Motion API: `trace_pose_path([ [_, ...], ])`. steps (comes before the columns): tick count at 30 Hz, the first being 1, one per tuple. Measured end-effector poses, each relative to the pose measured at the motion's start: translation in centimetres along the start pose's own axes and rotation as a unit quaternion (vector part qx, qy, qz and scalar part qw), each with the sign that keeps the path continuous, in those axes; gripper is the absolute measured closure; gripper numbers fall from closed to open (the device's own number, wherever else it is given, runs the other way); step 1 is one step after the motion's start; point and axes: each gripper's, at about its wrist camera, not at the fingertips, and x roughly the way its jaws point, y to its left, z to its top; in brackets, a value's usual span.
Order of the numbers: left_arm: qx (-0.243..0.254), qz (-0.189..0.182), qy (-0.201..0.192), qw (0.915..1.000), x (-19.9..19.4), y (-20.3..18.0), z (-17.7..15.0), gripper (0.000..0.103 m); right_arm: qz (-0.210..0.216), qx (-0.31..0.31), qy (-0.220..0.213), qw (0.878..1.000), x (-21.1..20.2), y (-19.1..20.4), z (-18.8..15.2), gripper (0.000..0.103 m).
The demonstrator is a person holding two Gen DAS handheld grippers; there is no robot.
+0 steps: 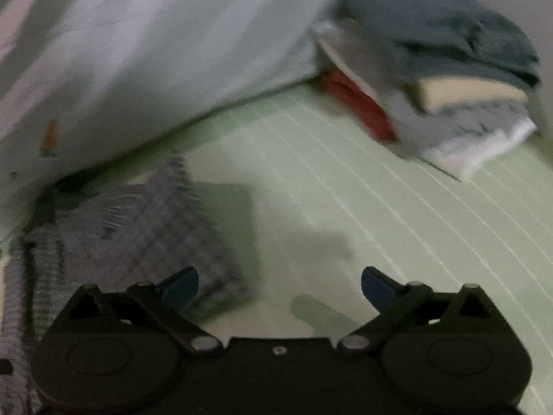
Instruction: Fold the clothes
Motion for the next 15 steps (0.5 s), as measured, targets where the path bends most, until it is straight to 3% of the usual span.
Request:
trace_pose_path([
  [6, 0.068, -0.043, 0.017, 0.9966, 2.1, -6.5, 0.7, 0.021, -0.029, 0.020, 0.016, 0.999, 1.9, -2.6, 0.0, 0.001],
  [10, 0.094, -0.059, 0.040, 0.9930, 4.0, -9.7, 0.9, 0.036, -0.038, 0.022, 0.023, 0.999, 3.3, -3.1, 0.6, 0.001],
  [15, 0.100, -0.077, 0.068, 0.9897, 5.9, -10.8, 0.8, 0.058, -0.043, 0.016, 0.031, 0.998, 4.0, -3.2, 0.7, 0.001],
])
